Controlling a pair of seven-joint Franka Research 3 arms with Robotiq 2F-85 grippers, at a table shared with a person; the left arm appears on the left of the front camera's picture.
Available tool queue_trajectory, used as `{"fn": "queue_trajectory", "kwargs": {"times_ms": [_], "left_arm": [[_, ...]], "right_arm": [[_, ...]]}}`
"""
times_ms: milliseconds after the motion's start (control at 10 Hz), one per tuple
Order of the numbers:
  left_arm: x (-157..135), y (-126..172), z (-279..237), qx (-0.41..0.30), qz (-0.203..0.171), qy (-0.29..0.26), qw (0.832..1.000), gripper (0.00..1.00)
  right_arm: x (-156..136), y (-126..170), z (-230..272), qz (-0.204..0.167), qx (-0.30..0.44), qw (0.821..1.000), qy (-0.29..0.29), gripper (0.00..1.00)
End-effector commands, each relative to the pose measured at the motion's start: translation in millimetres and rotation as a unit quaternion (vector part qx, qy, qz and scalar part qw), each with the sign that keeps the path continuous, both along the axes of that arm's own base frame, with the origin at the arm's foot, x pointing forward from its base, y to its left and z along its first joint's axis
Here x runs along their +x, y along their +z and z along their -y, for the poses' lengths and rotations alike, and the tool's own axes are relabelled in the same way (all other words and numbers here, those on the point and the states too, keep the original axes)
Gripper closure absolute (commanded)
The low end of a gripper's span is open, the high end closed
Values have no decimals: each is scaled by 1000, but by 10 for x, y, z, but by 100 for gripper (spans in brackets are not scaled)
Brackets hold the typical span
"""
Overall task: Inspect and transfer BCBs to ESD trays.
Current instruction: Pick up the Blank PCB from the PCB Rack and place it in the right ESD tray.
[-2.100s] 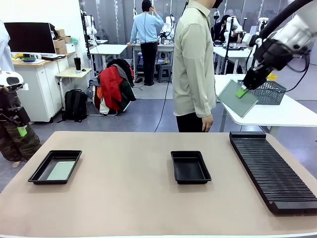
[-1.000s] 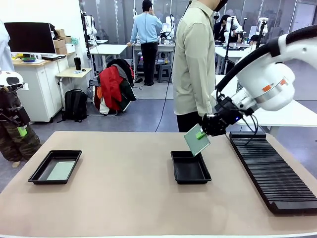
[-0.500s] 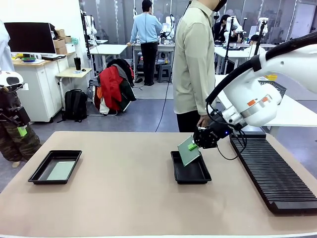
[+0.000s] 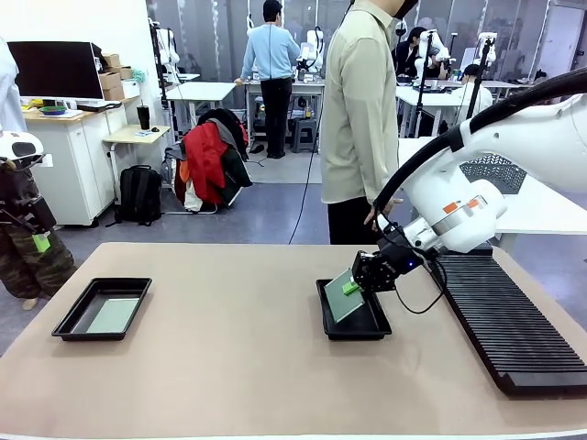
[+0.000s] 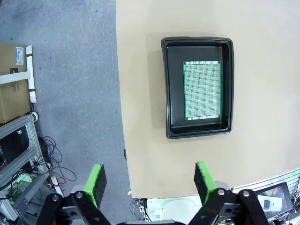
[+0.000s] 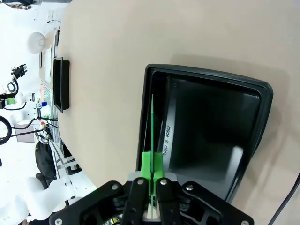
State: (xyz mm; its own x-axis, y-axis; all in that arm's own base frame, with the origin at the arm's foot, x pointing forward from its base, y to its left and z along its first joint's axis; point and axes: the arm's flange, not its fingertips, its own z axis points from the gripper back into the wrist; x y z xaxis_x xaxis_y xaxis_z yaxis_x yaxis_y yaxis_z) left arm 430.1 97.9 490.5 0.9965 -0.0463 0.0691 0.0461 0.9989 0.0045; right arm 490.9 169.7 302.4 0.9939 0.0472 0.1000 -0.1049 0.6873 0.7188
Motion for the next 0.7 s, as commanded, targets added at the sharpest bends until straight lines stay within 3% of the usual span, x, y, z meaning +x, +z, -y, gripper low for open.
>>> {"fn": "queue_trajectory", "kwargs": {"times_ms": [0, 500, 600], "left_arm": [[1, -13, 3, -1, 4, 2, 1000, 0], [1, -13, 3, -1, 4, 2, 1000, 0], [1, -13, 3, -1, 4, 2, 1000, 0]], "right_arm": [[14, -31, -111, 3, -10, 1000, -22, 97], [-25, -68, -177, -21, -39, 998, -43, 97], [-10, -55, -96, -8, -20, 999, -28, 97]]}}
